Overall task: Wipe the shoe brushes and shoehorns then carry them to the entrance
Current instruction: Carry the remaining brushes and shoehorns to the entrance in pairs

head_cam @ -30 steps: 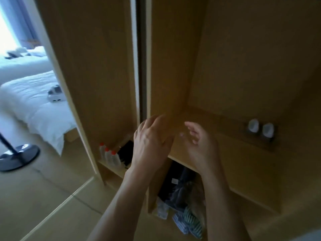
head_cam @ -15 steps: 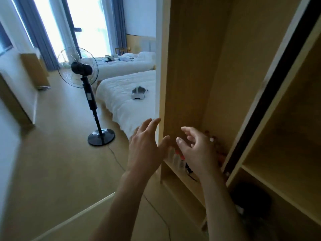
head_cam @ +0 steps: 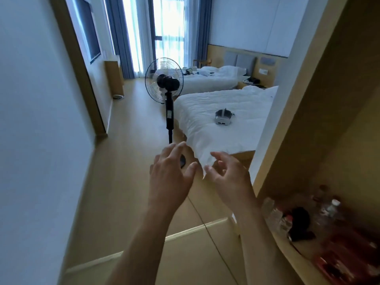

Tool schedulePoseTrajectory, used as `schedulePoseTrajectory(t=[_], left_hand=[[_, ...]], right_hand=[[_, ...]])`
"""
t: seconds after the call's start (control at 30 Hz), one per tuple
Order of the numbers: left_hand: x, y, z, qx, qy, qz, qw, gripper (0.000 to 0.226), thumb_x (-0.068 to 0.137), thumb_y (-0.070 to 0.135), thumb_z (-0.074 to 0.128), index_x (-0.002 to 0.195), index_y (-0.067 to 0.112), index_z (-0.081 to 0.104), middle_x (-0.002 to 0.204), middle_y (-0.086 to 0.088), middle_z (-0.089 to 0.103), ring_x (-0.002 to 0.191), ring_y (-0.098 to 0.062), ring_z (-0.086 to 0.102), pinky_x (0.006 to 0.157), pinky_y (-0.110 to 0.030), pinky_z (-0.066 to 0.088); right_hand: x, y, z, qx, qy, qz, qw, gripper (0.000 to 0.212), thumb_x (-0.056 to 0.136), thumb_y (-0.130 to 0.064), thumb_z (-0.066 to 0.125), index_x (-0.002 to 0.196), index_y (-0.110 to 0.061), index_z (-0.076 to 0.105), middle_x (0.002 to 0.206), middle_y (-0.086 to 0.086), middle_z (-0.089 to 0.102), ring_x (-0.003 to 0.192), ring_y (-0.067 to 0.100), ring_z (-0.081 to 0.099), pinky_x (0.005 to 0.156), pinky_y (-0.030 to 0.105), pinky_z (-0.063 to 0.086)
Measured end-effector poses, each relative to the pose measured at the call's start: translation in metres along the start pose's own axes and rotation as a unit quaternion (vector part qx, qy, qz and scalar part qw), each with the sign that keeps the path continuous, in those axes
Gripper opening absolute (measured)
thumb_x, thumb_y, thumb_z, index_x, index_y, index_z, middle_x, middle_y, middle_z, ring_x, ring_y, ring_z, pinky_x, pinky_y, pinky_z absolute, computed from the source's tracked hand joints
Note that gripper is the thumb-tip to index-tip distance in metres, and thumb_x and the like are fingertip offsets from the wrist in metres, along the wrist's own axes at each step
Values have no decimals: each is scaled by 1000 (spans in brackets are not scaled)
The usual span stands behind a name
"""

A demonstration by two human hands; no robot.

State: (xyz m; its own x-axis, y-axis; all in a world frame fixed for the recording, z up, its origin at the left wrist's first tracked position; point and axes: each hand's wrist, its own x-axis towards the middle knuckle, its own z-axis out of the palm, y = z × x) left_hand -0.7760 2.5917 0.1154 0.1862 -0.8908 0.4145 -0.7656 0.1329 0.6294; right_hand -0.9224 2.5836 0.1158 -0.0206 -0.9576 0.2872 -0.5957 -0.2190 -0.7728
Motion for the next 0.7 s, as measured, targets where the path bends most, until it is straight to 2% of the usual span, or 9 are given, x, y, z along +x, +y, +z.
schedulePoseTrajectory(t=[0.07,0.23,0.4,0.47,0.53,0.7], left_hand=[[13,-23,-6,16,6,-25,1000,57,87,36,69,140,27,50,142,3,52,128,-20,49,106,-36,38],[55,-76,-15,54,33,-84,994,58,90,38,66,143,28,46,148,3,47,135,-20,44,112,-39,36],[123,-123,-18,94,79,-132,984,60,91,39,64,146,26,44,150,2,45,137,-19,41,113,-39,35],[154,-133,-16,107,92,-146,979,59,92,39,64,146,26,44,149,3,46,137,-18,41,114,-38,34],[186,-140,-13,115,104,-153,976,58,92,39,64,145,26,44,148,4,47,137,-16,42,114,-36,34],[259,-157,0,134,133,-175,966,59,93,40,62,147,27,43,150,3,45,140,-16,39,116,-40,34]], right_hand=[[17,-8,26,3,-25,-16,1000,41,94,-29,68,134,-26,60,132,-5,63,116,5,56,97,25,50],[74,-19,96,16,-89,-50,995,39,93,-32,68,132,-25,63,128,-5,65,112,6,58,95,23,49],[148,-30,160,48,-153,-87,983,40,94,-34,66,133,-26,61,131,-3,64,122,14,58,105,36,49],[182,-34,180,55,-172,-96,979,41,95,-35,65,134,-25,60,129,-1,64,120,16,59,103,35,48],[216,-38,195,58,-182,-103,976,41,96,-38,63,135,-25,59,130,-1,64,120,16,58,99,28,45],[292,-42,230,70,-201,-115,970,42,99,-42,56,138,-26,57,139,-3,59,128,12,53,94,21,36]])
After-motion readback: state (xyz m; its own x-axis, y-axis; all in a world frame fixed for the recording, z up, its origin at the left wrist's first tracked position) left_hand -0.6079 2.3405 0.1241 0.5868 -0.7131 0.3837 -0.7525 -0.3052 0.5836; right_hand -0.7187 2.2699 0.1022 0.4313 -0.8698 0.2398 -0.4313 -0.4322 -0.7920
